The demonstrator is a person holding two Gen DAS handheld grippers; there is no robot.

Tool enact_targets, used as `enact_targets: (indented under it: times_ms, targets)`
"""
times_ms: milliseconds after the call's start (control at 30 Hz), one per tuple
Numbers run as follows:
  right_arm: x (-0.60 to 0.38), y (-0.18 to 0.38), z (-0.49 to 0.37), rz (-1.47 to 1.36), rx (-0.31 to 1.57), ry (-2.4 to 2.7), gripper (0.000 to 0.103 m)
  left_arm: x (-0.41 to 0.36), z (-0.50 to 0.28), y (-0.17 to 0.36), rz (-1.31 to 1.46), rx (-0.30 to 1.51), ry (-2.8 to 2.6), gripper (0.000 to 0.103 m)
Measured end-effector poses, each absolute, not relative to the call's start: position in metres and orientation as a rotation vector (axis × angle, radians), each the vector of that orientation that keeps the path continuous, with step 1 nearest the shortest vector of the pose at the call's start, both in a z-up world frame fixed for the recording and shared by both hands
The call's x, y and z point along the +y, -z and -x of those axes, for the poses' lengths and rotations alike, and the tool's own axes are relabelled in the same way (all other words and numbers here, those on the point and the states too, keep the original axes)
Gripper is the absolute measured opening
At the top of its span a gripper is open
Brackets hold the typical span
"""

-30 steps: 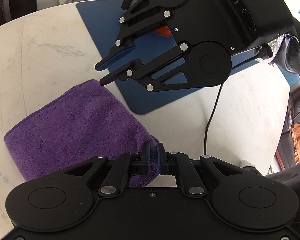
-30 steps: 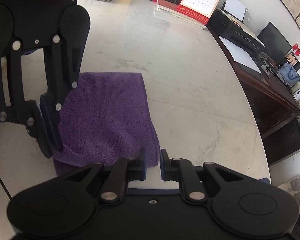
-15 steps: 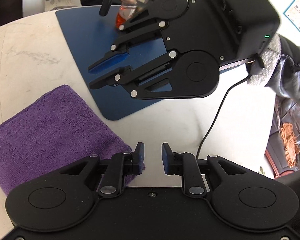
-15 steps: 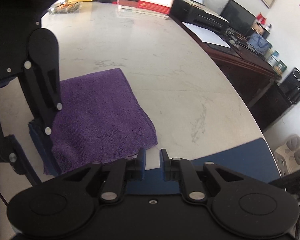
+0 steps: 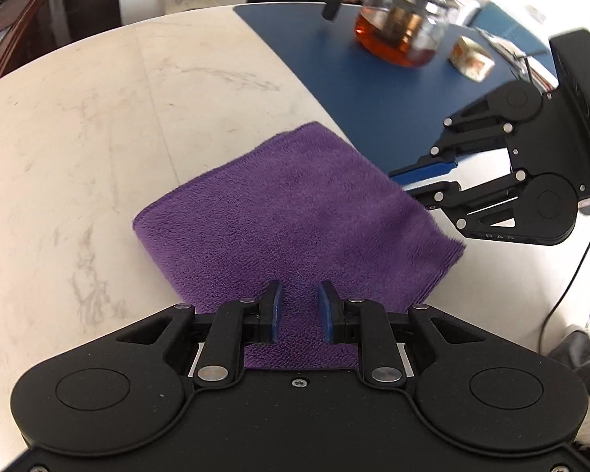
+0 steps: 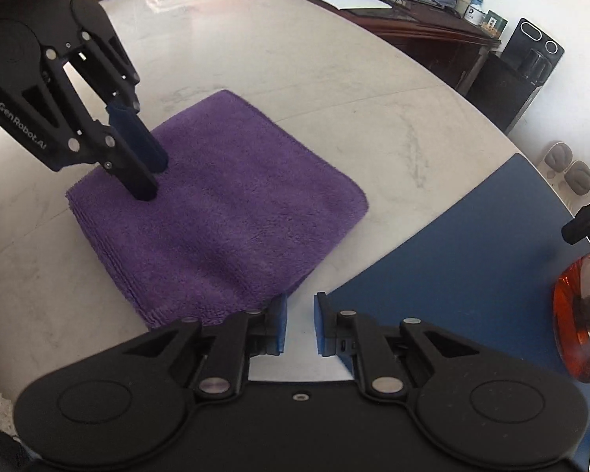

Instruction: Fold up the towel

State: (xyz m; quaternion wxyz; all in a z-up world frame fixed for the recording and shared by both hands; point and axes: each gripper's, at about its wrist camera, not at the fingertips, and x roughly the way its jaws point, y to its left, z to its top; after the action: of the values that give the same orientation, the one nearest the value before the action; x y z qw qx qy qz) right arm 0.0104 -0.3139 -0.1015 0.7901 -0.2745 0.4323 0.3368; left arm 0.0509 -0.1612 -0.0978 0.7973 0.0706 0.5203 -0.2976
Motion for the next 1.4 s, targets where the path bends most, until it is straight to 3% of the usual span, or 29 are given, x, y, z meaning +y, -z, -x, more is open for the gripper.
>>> enact_targets:
  times_ms: [600, 767, 967, 1167, 1400]
  targets:
    - [-0.174, 0.103, 0.023, 0.47, 0.995, -0.71, 0.012, -0.023, -0.033, 0.09, -0.204, 1.092, 0.696, 0.021]
    - [-0.176, 0.09, 0.012, 0.459, 0.982, -0.687, 0.016, -0.008, -0.016, 0.061, -0.263, 0.995, 0.67, 0.021]
    - [-0.21, 0.077, -0.009, 0.37, 0.982, -0.658, 0.022, -0.054, 0.028, 0.035, -0.335, 0.944, 0.776, 0.026]
    - [-0.219, 0.075, 0.001, 0.31, 0.955, -0.737, 0.032, -0.118, 0.074, 0.049, -0.553, 0.915, 0.701, 0.028]
    - [-0.236, 0.079, 0.01, 0.264, 0.958, -0.813, 0.034, -0.155, 0.089, 0.066, -0.739, 0.876, 0.544, 0.028]
